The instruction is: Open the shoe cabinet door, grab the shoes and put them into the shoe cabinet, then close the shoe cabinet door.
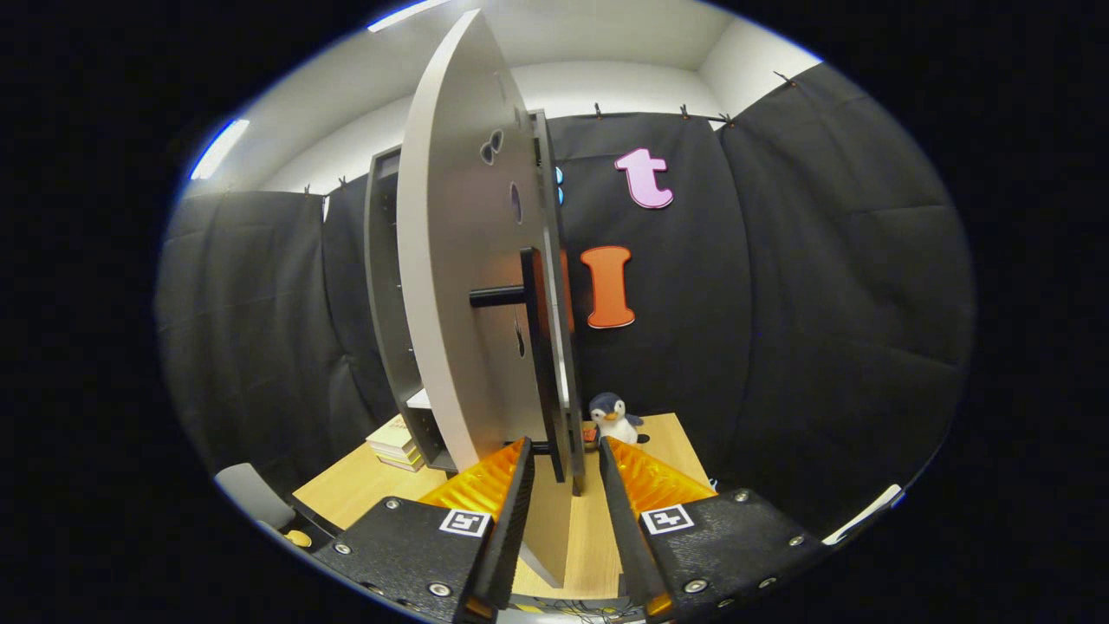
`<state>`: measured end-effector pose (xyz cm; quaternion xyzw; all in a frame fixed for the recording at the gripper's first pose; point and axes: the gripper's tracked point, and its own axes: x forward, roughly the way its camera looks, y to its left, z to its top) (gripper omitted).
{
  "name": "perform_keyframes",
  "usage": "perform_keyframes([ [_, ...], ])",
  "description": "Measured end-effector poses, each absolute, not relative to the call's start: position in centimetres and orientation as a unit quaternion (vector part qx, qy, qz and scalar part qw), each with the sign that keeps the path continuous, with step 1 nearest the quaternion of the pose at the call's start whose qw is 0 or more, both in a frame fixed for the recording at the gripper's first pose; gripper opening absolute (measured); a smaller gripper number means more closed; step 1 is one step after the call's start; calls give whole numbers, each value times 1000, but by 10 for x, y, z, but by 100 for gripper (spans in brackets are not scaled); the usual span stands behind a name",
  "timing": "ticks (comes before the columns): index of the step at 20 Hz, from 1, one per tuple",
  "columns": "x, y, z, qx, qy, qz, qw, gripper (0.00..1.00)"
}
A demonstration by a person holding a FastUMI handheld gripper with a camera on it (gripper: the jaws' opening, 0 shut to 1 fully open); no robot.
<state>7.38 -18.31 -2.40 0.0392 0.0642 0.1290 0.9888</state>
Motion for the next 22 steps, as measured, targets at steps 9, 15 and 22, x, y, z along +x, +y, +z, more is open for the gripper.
perform_keyframes([
  [9, 69, -134, -22, 31, 47, 206, 977, 50],
  [15, 67, -105, -22, 21, 39, 243, 969, 51],
  [22, 71, -82, -22, 17, 37, 280, 959, 52],
])
